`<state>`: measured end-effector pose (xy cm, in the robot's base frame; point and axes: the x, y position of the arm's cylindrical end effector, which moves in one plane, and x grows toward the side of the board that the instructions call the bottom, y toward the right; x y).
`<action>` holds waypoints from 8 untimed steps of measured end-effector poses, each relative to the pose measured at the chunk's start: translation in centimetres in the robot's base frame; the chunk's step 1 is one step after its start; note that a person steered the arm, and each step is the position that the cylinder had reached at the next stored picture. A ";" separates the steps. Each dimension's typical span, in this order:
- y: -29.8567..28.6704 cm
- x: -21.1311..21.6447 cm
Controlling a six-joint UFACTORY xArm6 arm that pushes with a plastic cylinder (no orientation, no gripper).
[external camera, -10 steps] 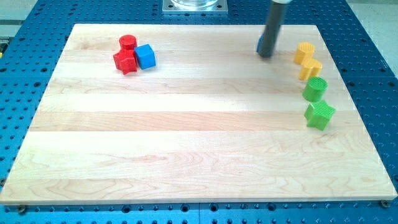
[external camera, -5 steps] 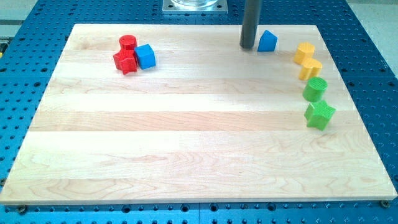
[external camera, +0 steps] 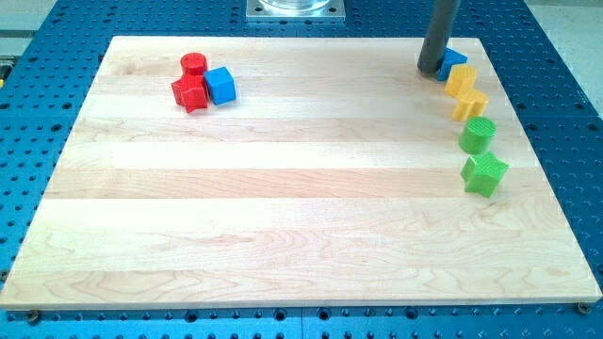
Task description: Push the triangle to the top right
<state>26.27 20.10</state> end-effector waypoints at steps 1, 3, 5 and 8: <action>0.2 0.0; 1.3 -0.6; -15.1 -7.0; -27.6 6.4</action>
<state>32.72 -7.46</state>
